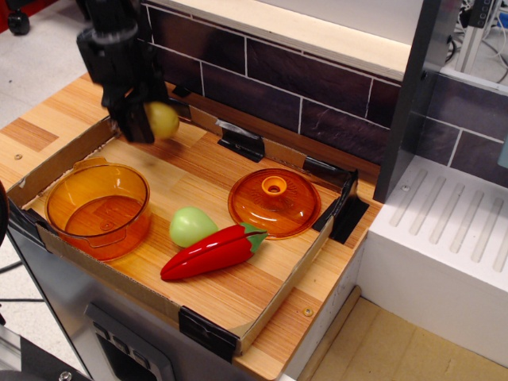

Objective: Put potato in pot

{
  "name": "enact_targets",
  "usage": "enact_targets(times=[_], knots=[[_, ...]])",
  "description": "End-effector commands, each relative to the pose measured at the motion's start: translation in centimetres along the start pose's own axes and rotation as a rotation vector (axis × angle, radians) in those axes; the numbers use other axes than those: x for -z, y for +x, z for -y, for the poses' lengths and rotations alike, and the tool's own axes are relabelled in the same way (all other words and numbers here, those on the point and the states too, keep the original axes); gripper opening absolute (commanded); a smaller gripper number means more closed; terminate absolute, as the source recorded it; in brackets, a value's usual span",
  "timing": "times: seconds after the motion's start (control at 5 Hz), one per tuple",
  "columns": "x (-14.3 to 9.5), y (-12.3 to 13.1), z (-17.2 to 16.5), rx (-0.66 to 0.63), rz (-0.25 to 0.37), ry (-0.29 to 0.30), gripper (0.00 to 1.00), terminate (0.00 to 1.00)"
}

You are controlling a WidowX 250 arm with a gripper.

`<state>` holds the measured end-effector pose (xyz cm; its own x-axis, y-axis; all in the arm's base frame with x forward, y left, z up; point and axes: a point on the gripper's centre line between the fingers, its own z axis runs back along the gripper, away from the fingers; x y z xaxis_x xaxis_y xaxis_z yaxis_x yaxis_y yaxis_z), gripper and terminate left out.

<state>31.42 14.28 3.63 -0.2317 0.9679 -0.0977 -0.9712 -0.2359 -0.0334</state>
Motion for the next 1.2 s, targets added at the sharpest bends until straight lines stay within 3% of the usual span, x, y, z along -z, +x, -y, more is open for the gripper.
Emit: enact_targets(times=[0.0,0.4,0.6,0.8,1.0], knots=[[-5.6,0.4,-1.8,0.075,-0.007,-0.027,0.0,0.0],[-7.5,1.6,-6.3,0.165,-0.036,-0.009,0.0,0.0],[-6.9,1.8,-7.4,0.194,-0.025,-0.012,0.0,0.0],[-5.1,2.0,-8.6,0.23,0.036,-0.032,0.0,0.0],[-3.9,1.8,-9.3,0.267,0.071,-0.053,1.0,0.0]])
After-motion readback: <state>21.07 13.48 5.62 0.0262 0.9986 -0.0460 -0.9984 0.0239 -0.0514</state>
